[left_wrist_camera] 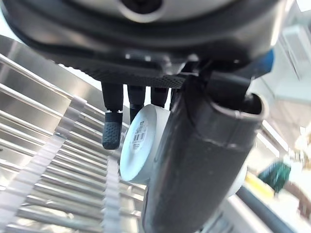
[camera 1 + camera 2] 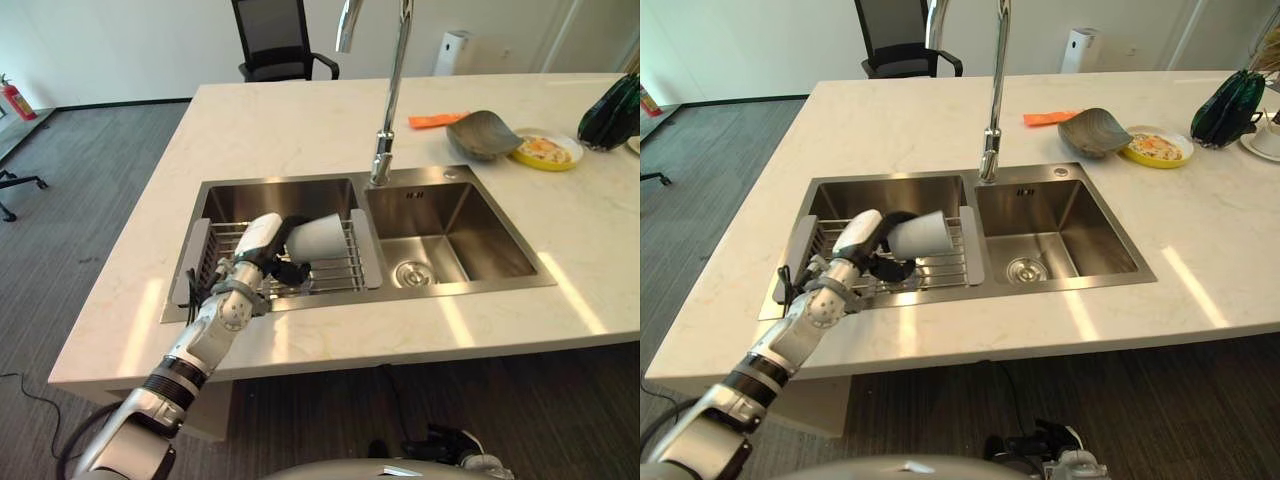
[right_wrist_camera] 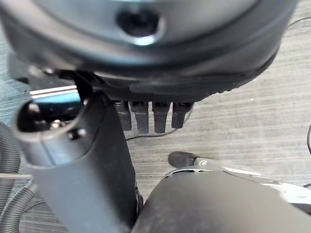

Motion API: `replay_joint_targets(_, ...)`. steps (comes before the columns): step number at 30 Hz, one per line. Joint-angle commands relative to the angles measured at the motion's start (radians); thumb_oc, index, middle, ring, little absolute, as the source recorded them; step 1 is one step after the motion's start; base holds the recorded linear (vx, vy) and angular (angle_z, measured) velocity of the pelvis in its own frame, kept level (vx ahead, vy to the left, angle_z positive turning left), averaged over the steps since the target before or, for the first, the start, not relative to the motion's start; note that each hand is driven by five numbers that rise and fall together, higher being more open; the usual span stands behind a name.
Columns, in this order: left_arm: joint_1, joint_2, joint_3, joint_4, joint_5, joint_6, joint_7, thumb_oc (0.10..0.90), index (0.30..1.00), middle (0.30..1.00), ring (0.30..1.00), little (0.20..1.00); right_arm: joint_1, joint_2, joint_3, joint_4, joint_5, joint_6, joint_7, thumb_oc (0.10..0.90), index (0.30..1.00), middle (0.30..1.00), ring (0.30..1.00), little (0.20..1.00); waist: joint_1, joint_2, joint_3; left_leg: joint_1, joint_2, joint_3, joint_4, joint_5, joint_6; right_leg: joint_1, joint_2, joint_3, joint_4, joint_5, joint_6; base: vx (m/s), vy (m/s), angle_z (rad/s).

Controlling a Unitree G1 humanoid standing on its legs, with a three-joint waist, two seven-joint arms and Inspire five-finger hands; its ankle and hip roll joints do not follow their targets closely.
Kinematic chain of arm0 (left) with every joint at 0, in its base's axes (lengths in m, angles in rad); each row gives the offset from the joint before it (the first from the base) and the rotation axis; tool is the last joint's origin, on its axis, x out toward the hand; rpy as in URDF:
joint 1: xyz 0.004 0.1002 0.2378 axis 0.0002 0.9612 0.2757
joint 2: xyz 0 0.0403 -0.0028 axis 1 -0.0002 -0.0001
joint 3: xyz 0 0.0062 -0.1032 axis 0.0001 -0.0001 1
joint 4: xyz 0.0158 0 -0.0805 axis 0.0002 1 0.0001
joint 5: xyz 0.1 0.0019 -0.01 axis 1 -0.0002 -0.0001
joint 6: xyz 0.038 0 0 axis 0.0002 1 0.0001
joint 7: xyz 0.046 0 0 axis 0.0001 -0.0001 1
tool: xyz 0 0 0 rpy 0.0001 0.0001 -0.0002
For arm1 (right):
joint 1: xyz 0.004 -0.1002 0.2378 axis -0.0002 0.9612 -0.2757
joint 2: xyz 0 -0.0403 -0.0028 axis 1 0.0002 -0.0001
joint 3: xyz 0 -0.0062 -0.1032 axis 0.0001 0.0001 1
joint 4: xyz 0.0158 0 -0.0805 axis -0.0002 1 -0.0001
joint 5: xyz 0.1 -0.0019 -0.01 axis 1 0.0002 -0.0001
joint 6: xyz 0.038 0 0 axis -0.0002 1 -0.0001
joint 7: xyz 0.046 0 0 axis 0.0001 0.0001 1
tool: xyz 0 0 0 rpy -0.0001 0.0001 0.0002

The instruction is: Place the dishes in the dishwasher.

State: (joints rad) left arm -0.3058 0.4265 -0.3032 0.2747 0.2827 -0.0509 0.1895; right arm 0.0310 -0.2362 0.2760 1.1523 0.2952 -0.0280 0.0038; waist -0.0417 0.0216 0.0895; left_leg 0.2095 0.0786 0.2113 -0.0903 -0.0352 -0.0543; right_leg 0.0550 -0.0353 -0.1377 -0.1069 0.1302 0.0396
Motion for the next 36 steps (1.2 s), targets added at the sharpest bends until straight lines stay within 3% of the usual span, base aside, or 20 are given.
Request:
replay_joint_targets(1,-0.138,-0.025,0.13,-0.172,-0.318,-0.158,0.179,0.4,0.3,0.3,0.3,0.3,-0.043,0.024,0.026,0.035,-0.031,-0.037,-0.032,0.8,0.9,0.9,0.9,0.9,0.004,-0.036,-0.008,-0.038,0.034,-0.019,0.003,0.013,-0.064,0.105,-0.095,-0.028,0.02,-0.149,0.117,0.0,0.0,0.0)
replay_joint_targets(3,-0.113,-0.073,0.197,-0.273,-0.457,-0.218,0.198,0.4,0.3,0.3,0.3,0.3,-0.04,0.025,0.019,0.031,-0.028,-0.039,-0.042,0.8,0.9,0.9,0.9,0.9,0.01,-0.036,-0.008,-0.041,0.035,-0.022,0.003,0.014,-0.065,0.103,-0.094,-0.029,0.02,-0.151,0.115,0.0,0.0,0.0)
replay_joint_targets(13,0.091,-0.069,0.384,-0.518,-0.365,-0.298,0.34,0.4,0.3,0.3,0.3,0.3,-0.047,0.02,0.028,0.015,-0.019,-0.062,-0.065,0.8,0.9,0.9,0.9,0.9,0.065,-0.021,0.007,-0.059,0.044,-0.061,0.003,0.048,-0.081,0.108,-0.086,-0.056,0.02,-0.171,0.1,-0.01,-0.042,0.07)
replay_joint_targets(14,0.12,-0.066,0.414,-0.534,-0.37,-0.322,0.363,0.4,0.3,0.3,0.3,0.3,-0.066,0.016,0.044,0.007,-0.026,-0.067,-0.064,0.8,0.9,0.9,0.9,0.9,0.103,-0.022,0.033,-0.087,0.048,-0.085,0.018,0.078,-0.095,0.102,-0.089,-0.07,0.02,-0.171,0.092,-0.1,-0.083,0.22)
replay_joint_targets(16,0.131,-0.065,0.43,-0.548,-0.381,-0.335,0.371,0.4,0.3,0.3,0.3,0.3,-0.078,0.007,0.054,-0.005,-0.029,-0.07,-0.066,0.8,0.9,0.9,0.9,0.9,0.127,-0.021,0.049,-0.119,0.048,-0.105,0.031,0.106,-0.113,0.093,-0.092,-0.09,0.02,-0.172,0.09,-0.2,-0.076,0.3)
replay_joint_targets(17,0.128,-0.074,0.436,-0.572,-0.399,-0.351,0.37,0.4,0.3,0.3,0.3,0.3,-0.096,-0.017,0.078,-0.035,-0.047,-0.073,-0.059,0.8,0.9,0.9,0.9,0.9,0.171,-0.004,0.068,-0.201,0.048,-0.148,0.018,0.194,-0.162,0.068,-0.106,-0.162,0.02,-0.181,0.092,-0.37,-0.036,0.67)
replay_joint_targets(18,0.118,-0.082,0.43,-0.577,-0.394,-0.356,0.37,0.4,0.3,0.3,0.3,0.3,-0.106,-0.025,0.084,-0.045,-0.059,-0.072,-0.057,0.8,0.9,0.9,0.9,0.9,0.179,-0.002,0.066,-0.25,0.039,-0.178,0.009,0.218,-0.175,0.046,-0.125,-0.196,0.02,-0.166,0.097,-0.39,-0.036,1.15)
replay_joint_targets(19,0.109,-0.081,0.43,-0.583,-0.375,-0.354,0.382,0.4,0.3,0.3,0.3,0.3,-0.109,-0.031,0.098,-0.057,-0.077,-0.073,-0.055,0.8,0.9,0.9,0.9,0.9,0.204,-0.007,0.071,-0.285,0.035,-0.236,0.003,0.224,-0.199,0.029,-0.146,-0.223,0.02,-0.163,0.105,-0.22,-0.013,1.13)
replay_joint_targets(20,0.108,-0.082,0.429,-0.584,-0.374,-0.354,0.383,0.4,0.3,0.3,0.3,0.3,-0.11,-0.031,0.096,-0.057,-0.077,-0.073,-0.055,0.8,0.9,0.9,0.9,0.9,0.199,-0.006,0.068,-0.295,0.034,-0.242,0.003,0.232,-0.197,0.023,-0.147,-0.228,0.02,-0.156,0.105,-0.21,-0.066,1.01)
replay_joint_targets(21,0.108,-0.077,0.432,-0.594,-0.355,-0.354,0.386,0.4,0.3,0.3,0.3,0.3,-0.111,-0.034,0.101,-0.065,-0.087,-0.076,-0.054,0.8,0.9,0.9,0.9,0.9,0.206,-0.011,0.061,-0.31,0.034,-0.313,0.003,0.228,-0.202,-0.007,-0.154,-0.243,0.02,-0.15,0.108,-0.4,-0.064,0.79)
replay_joint_targets(22,0.118,-0.071,0.439,-0.614,-0.335,-0.357,0.387,0.4,0.3,0.3,0.3,0.3,-0.114,-0.043,0.086,-0.057,-0.08,-0.081,-0.061,0.8,0.9,0.9,0.9,0.9,0.199,-0.014,0.044,-0.267,0.071,-0.308,0.041,0.214,-0.184,-0.048,-0.162,-0.275,0.02,-0.133,0.099,-0.53,-0.068,0.72)
replay_joint_targets(25,0.107,-0.076,0.405,-0.65,-0.331,-0.366,0.372,0.4,0.3,0.3,0.3,0.3,-0.087,-0.05,0.038,-0.005,-0.05,-0.087,-0.075,0.8,0.9,0.9,0.9,0.9,0.124,-0.011,0.012,-0.147,0.173,-0.153,0.175,0.188,-0.18,-0.058,-0.18,-0.374,0.02,-0.124,0.077,-0.28,-0.039,1.16)
replay_joint_targets(28,0.094,-0.051,0.403,-0.668,-0.316,-0.376,0.366,0.4,0.3,0.3,0.3,0.3,-0.069,-0.046,0.023,0.011,-0.047,-0.085,-0.071,0.8,0.9,0.9,0.9,0.9,0.094,-0.01,0.008,-0.03,0.221,-0.088,0.212,0.198,-0.199,-0.051,-0.195,-0.439,0.02,-0.106,0.069,-0.22,0.036,1.37)
replay_joint_targets(29,0.067,-0.04,0.389,-0.666,-0.316,-0.374,0.367,0.4,0.3,0.3,0.3,0.3,-0.045,-0.037,0.026,0.009,-0.07,-0.079,-0.064,0.8,0.9,0.9,0.9,0.9,0.067,-0.011,-0.013,0.044,0.259,-0.007,0.198,0.182,-0.208,-0.041,-0.223,-0.501,0.031,-0.101,0.078,-0.11,0.033,0.64)
replay_joint_targets(30,0.067,-0.04,0.389,-0.666,-0.316,-0.374,0.368,0.4,0.3,0.3,0.3,0.3,-0.045,-0.037,0.026,0.008,-0.07,-0.079,-0.064,0.8,0.9,0.9,0.9,0.9,0.065,-0.011,-0.011,0.047,0.259,-0.008,0.196,0.183,-0.208,-0.038,-0.223,-0.503,0.031,-0.101,0.079,-0.32,0.188,1.5)
replay_joint_targets(31,0.031,-0.052,0.367,-0.667,-0.326,-0.369,0.369,0.4,0.3,0.3,0.3,0.3,-0.014,-0.037,0.013,0.006,-0.085,-0.074,-0.07,0.8,0.9,0.9,0.9,0.9,0.035,-0.02,-0.03,0.071,0.289,0.111,0.158,0.18,-0.208,-0.036,-0.27,-0.584,0.037,-0.065,0.091,-0.2,0.155,1.86)
replay_joint_targets(32,0.031,-0.053,0.367,-0.667,-0.325,-0.369,0.369,0.4,0.3,0.3,0.3,0.3,-0.013,-0.037,0.013,0.006,-0.085,-0.074,-0.07,0.8,0.9,0.9,0.9,0.9,0.034,-0.02,-0.029,0.072,0.288,0.11,0.156,0.181,-0.208,-0.035,-0.27,-0.585,0.037,-0.065,0.092,-0.33,0.402,2.28)
replay_joint_targets(33,-0.015,-0.053,0.325,-0.671,-0.298,-0.344,0.366,0.4,0.3,0.3,0.3,0.3,0.023,-0.031,-0.029,0.013,-0.069,-0.074,-0.089,0.8,0.9,0.9,0.9,0.9,0.0,-0.018,-0.044,0.053,0.313,0.22,0.104,0.174,-0.208,-0.026,-0.33,-0.639,0.043,-0.001,0.125,-0.17,0.346,1.88)
replay_joint_targets(35,-0.017,-0.037,0.328,-0.675,-0.267,-0.326,0.358,0.4,0.3,0.3,0.3,0.3,0.038,-0.015,-0.056,0.019,-0.067,-0.068,-0.098,0.8,0.9,0.9,0.9,0.9,-0.005,-0.019,-0.049,0.054,0.317,0.272,0.057,0.142,-0.208,-0.019,-0.375,-0.661,0.049,0.046,0.149,-0.14,0.372,1.77)
replay_joint_targets(36,-0.004,-0.027,0.338,-0.677,-0.252,-0.32,0.357,0.4,0.3,0.3,0.3,0.3,0.045,-0.001,-0.066,0.024,-0.072,-0.064,-0.101,0.8,0.9,0.9,0.9,0.9,0.004,-0.024,-0.051,0.067,0.299,0.285,0.023,0.092,-0.208,-0.019,-0.405,-0.677,0.049,0.071,0.168,-0.08,0.448,1.2)
